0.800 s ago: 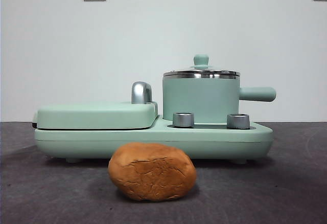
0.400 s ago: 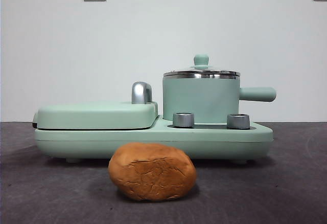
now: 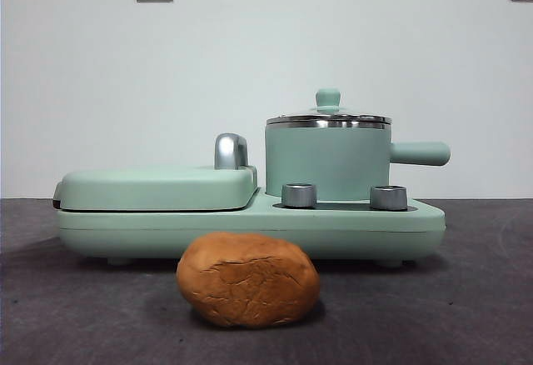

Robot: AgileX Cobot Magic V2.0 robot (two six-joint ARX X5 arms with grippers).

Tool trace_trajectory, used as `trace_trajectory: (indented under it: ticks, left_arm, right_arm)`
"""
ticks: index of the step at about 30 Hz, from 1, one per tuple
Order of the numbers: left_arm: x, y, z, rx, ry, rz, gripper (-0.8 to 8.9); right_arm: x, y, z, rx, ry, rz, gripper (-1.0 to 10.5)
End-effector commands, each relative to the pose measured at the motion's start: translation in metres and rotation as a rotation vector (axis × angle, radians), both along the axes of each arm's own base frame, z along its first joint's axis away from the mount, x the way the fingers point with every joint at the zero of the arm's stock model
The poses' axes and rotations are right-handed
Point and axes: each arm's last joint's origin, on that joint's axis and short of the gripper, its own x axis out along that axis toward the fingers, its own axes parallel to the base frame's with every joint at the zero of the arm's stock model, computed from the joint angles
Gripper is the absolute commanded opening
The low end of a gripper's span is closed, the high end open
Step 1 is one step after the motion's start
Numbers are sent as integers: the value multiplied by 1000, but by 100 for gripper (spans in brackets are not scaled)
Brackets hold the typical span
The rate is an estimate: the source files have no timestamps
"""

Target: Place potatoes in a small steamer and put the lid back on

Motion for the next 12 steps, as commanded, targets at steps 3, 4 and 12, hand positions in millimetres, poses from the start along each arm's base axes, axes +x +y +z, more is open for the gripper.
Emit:
trace_trajectory:
  ticks: [3, 4, 12]
  left_arm:
    - [14, -13, 1, 93, -26, -98, 83]
    - [16, -16, 0, 84, -16, -112, 140]
    - [21, -33, 2, -3, -1, -187, 311]
  right_arm:
    - [7, 0, 14, -120, -55, 3, 87]
    - [8, 0, 15, -120, -52, 4, 137]
    - [7, 4, 11, -119, -15, 38, 263]
